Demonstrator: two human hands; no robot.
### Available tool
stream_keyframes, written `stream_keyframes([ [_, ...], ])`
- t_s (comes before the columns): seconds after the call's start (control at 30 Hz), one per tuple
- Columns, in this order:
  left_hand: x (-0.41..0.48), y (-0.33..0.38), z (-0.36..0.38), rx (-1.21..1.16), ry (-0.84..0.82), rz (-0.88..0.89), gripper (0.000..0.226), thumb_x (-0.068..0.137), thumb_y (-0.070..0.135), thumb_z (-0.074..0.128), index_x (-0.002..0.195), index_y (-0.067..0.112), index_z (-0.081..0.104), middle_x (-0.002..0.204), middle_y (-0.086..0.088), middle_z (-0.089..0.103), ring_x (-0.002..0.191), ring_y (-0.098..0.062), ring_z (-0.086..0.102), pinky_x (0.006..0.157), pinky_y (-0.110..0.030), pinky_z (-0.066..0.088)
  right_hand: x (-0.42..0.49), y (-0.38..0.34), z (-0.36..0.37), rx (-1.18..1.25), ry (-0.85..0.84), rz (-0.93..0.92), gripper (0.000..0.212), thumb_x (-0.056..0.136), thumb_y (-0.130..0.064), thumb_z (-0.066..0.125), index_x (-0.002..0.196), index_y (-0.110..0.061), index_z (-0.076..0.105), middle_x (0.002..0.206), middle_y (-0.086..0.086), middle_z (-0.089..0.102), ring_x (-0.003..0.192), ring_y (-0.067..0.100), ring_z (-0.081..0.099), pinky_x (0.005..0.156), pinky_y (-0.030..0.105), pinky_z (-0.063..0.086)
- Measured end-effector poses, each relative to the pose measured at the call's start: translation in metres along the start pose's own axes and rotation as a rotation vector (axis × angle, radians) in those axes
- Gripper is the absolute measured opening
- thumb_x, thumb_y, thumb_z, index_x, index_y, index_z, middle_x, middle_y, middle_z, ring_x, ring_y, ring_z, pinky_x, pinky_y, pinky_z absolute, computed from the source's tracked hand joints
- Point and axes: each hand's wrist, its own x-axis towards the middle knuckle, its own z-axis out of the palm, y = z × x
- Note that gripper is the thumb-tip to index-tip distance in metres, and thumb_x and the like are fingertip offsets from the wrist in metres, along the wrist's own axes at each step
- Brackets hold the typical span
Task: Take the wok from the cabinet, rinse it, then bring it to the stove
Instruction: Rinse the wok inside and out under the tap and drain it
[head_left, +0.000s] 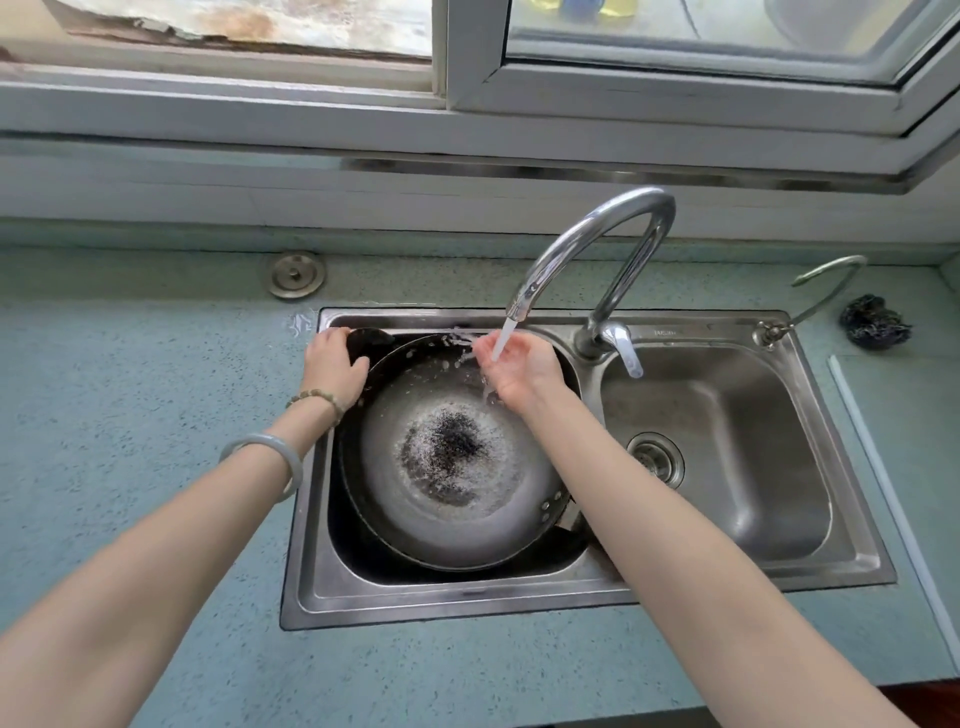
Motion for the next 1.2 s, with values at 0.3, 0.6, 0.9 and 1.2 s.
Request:
stream_keyframes([
  [0.3,-0.002,-0.026,0.008,-0.044,-0.059,-0.068,0.054,0.089,0.011,0.056,0.139,-0.002,0.039,0.139,-0.022,0.045,0.131,-0.036,0.038,0.111,-0.042,0.029,0.004,0.0,0.004,-0.117,0.05,0.1,0.028,0.1,-0.004,0.03,0.116,0.014,0.044,0.105,0.021,0.051,0.121,0.032,0.05,0.076,0.036,0.057],
  [0.6,-0.013,-0.024,0.033,-0.114,0.029,0.046,0.068,0.087,-0.002,0.053,0.146,-0.002,0.02,0.151,-0.018,0.026,0.142,-0.028,0.024,0.114,-0.023,0.013,0.039,0.033,-0.021,-1.048,0.31,-0.127,0.027,0.093,-0.01,0.044,0.108,-0.001,0.064,0.108,0.011,0.062,0.102,0.024,0.058,0.091,0.037,0.047],
  [0.9,-0.013,-0.036,0.034,-0.128,0.021,0.079,0.07,0.09,0.005,0.056,0.149,0.005,0.019,0.154,-0.009,0.023,0.141,-0.021,0.026,0.108,-0.015,0.014,0.086,0.109,-0.129,-2.209,0.123,-0.567,0.06,0.098,-0.04,0.029,0.149,-0.012,0.014,0.158,0.015,0.008,0.146,0.029,0.002,0.118,0.047,-0.002],
  [1.2,-0.012,-0.04,0.032,-0.11,0.017,0.101,0.073,0.088,0.008,0.059,0.149,0.006,0.021,0.152,-0.009,0.028,0.139,-0.021,0.03,0.107,-0.015,0.017,0.046,0.182,-0.095,-1.638,-0.434,-0.191,0.048,0.082,-0.003,0.05,0.13,-0.004,0.052,0.138,0.015,0.049,0.128,0.023,0.044,0.111,0.034,0.03],
])
